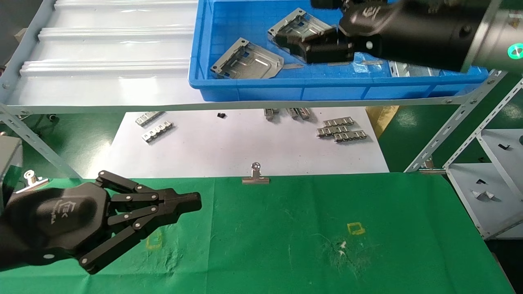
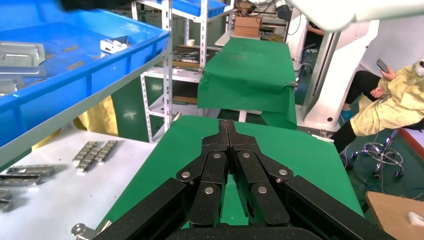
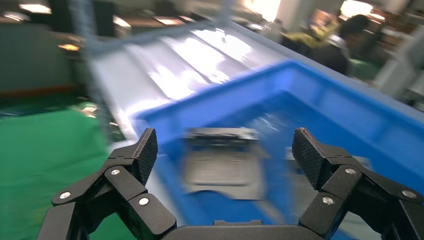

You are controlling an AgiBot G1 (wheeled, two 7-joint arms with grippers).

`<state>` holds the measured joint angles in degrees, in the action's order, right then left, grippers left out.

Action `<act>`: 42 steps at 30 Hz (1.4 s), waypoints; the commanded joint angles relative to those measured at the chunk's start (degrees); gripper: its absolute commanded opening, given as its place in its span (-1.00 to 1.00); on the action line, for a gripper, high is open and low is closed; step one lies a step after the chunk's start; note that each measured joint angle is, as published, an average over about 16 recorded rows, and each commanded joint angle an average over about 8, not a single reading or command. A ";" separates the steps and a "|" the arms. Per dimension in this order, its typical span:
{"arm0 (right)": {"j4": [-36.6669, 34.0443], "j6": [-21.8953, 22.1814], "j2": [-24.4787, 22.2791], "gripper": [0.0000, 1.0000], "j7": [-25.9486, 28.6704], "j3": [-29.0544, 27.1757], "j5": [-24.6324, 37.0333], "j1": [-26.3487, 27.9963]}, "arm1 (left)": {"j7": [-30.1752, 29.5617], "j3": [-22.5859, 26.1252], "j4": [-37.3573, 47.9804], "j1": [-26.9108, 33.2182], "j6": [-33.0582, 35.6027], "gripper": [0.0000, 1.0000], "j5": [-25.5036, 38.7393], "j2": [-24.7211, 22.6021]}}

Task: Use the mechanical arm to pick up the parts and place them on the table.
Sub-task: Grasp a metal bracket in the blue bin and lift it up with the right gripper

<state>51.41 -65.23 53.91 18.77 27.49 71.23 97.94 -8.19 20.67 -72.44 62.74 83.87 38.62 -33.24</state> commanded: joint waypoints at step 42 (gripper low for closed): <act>-40.41 20.31 24.01 -1.00 -3.30 15.18 16.08 16.50 | 0.01 0.03 0.00 0.01 -0.01 -1.00 -0.02 0.01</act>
<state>11.13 -44.86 77.93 15.39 42.63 87.23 114.53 -8.18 20.70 -72.44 62.75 83.86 38.60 -33.23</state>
